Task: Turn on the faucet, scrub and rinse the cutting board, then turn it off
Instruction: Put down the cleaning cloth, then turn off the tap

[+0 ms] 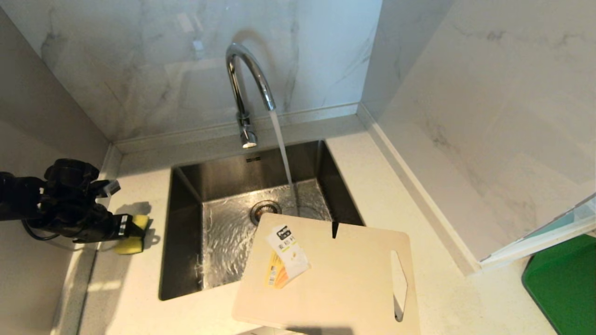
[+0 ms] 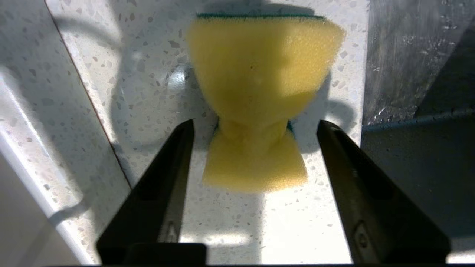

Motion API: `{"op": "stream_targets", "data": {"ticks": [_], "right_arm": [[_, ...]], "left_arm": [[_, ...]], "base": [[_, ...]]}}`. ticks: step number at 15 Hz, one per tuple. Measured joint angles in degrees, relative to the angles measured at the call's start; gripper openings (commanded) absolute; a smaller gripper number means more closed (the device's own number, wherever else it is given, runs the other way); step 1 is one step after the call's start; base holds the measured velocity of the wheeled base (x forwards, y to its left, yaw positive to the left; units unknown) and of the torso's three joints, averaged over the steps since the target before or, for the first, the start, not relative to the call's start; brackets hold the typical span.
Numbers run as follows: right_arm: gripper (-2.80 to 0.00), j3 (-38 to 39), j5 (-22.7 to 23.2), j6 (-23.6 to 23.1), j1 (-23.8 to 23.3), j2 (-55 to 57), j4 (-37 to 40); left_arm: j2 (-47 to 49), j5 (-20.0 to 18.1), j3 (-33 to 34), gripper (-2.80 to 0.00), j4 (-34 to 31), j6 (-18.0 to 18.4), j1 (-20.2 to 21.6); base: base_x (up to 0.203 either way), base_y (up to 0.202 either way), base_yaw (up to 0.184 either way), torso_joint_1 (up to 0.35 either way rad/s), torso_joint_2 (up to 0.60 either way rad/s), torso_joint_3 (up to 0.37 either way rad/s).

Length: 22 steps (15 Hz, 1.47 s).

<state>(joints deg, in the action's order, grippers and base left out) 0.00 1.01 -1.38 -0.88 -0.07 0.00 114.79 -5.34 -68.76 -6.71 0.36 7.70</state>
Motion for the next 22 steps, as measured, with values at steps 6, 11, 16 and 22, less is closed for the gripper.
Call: {"op": "stream_targets", "data": {"ticks": [6,11,16,22], "right_arm": [[-2.8,0.0,0.0,0.0,0.0,0.0,0.0],[-2.8,0.0,0.0,0.0,0.0,0.0,0.0],[-2.8,0.0,0.0,0.0,0.0,0.0,0.0],[-2.8,0.0,0.0,0.0,0.0,0.0,0.0]], "left_arm": [[-5.0,-3.3,-3.1,-2.8,-4.8,6.5,-0.2],[-9.4,-4.6,-6.9,-2.8,-9.3,8.4,-3.6],[-10.3,-4.6,-13.5,-2.8,-12.6,8.3,-9.3],[-5.5,-4.7,-22.2,-2.8,-12.2,2.9,-16.8]], "base": [[0.0,0.0,0.0,0.0,0.0,0.0],[0.0,0.0,0.0,0.0,0.0,0.0],[0.0,0.0,0.0,0.0,0.0,0.0],[0.0,0.0,0.0,0.0,0.0,0.0]]}}
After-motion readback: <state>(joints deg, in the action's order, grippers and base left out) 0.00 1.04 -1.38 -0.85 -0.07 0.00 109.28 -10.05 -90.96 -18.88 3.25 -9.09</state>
